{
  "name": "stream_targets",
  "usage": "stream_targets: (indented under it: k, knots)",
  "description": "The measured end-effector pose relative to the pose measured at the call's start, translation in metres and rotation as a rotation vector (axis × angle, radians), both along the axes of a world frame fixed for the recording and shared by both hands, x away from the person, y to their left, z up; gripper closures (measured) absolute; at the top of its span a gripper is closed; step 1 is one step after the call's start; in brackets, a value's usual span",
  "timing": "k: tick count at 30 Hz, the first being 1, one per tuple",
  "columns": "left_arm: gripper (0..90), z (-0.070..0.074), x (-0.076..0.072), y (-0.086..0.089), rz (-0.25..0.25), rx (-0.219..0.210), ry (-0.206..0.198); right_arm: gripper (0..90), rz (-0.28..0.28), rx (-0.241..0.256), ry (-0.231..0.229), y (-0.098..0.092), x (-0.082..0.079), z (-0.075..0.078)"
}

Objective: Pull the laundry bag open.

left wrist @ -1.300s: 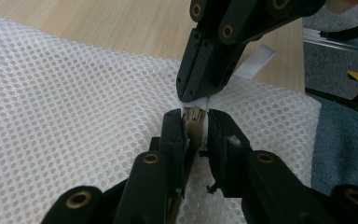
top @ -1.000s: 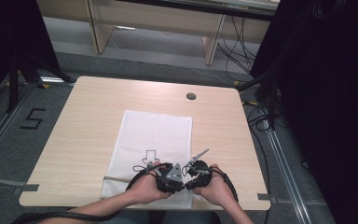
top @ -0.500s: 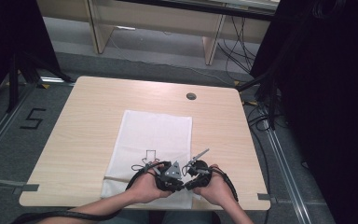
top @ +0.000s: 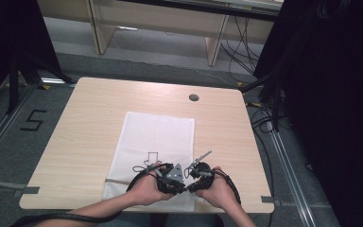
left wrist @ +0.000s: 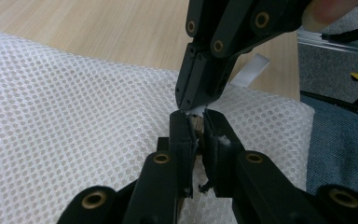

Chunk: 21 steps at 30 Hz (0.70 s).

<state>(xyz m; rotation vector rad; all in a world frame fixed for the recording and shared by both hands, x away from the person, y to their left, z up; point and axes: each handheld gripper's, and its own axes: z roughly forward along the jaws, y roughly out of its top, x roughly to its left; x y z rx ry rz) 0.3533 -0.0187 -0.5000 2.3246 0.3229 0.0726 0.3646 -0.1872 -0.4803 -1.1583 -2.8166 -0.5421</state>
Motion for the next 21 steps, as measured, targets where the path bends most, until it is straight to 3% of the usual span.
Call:
stream_targets:
  k: [12,16,21]
  knots:
    - [82.1,-0.0006,0.0003,0.0029,0.005,-0.027,0.025,90.0,-0.01,0.01,0.02,-0.0007,-0.0004,0.0004]
    - [82.1,0.0018,0.0008,0.0053,-0.001,-0.006,0.015,90.0,-0.002,0.011,0.018,-0.0011,0.0,0.0002]
    - [82.0,0.0026,0.0001,0.0097,0.005,-0.023,0.03,90.0,-0.015,0.009,0.024,-0.0005,-0.0008,0.0006]
